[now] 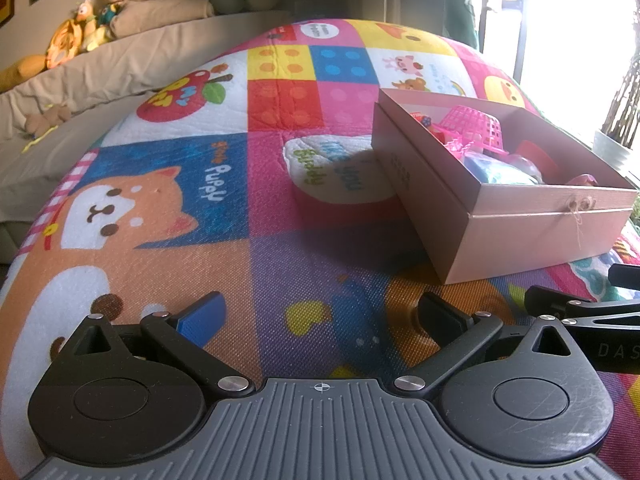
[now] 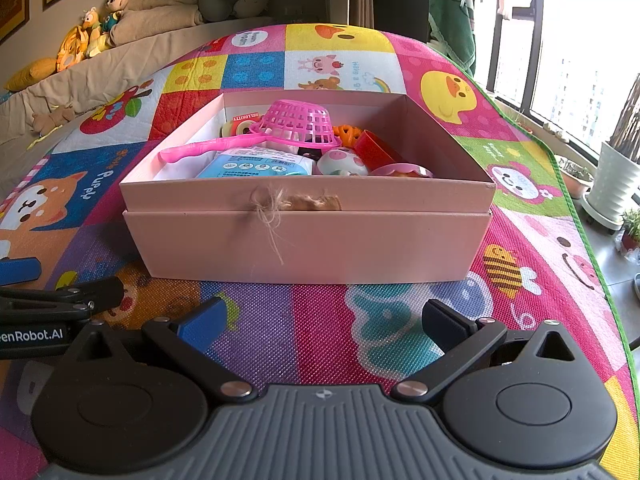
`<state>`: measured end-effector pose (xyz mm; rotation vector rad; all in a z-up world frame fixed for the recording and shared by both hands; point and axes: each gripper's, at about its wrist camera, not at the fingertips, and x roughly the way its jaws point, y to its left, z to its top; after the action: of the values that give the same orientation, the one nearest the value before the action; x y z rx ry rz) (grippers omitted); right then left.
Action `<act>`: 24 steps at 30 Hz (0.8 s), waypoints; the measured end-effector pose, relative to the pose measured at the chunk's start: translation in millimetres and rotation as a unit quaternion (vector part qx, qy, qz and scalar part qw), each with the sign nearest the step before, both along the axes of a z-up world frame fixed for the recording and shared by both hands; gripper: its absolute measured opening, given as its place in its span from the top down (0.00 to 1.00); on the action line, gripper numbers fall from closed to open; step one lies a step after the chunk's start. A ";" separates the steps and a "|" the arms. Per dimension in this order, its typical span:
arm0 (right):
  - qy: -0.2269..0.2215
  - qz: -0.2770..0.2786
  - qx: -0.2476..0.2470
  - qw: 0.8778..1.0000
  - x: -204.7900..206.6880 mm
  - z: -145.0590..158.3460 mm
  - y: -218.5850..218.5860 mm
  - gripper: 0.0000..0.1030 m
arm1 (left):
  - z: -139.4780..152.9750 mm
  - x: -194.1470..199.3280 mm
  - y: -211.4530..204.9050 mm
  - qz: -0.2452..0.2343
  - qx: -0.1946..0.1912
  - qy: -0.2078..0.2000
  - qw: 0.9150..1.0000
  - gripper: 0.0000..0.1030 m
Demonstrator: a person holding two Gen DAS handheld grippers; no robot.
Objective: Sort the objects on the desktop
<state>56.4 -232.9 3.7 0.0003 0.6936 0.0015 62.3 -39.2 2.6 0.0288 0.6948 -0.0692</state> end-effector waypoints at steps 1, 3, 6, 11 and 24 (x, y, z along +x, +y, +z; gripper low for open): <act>0.000 0.000 0.000 1.000 -0.1 0.0 -0.1 0.00 | 0.0 -0.1 -0.5 0.000 0.000 0.000 1.000 0.00; 0.000 0.000 0.000 1.000 -0.2 0.1 -0.1 0.00 | -0.1 0.0 -0.3 0.000 0.001 0.000 1.000 0.00; 0.000 0.000 0.000 1.000 -0.2 0.1 0.2 0.00 | -0.2 0.1 -0.4 0.000 0.000 0.000 1.000 0.00; 0.000 0.000 -0.001 1.000 -1.1 0.1 0.3 0.00 | -0.1 0.1 -0.5 0.000 0.001 0.000 1.000 0.00; -0.002 0.004 0.017 1.000 -1.7 0.8 -8.0 0.00 | 0.3 -1.0 -7.0 0.003 0.011 -0.003 1.000 0.00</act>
<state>54.7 -240.9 4.5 0.0300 0.6886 0.0207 61.3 -46.2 2.9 0.0484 0.6896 -0.0547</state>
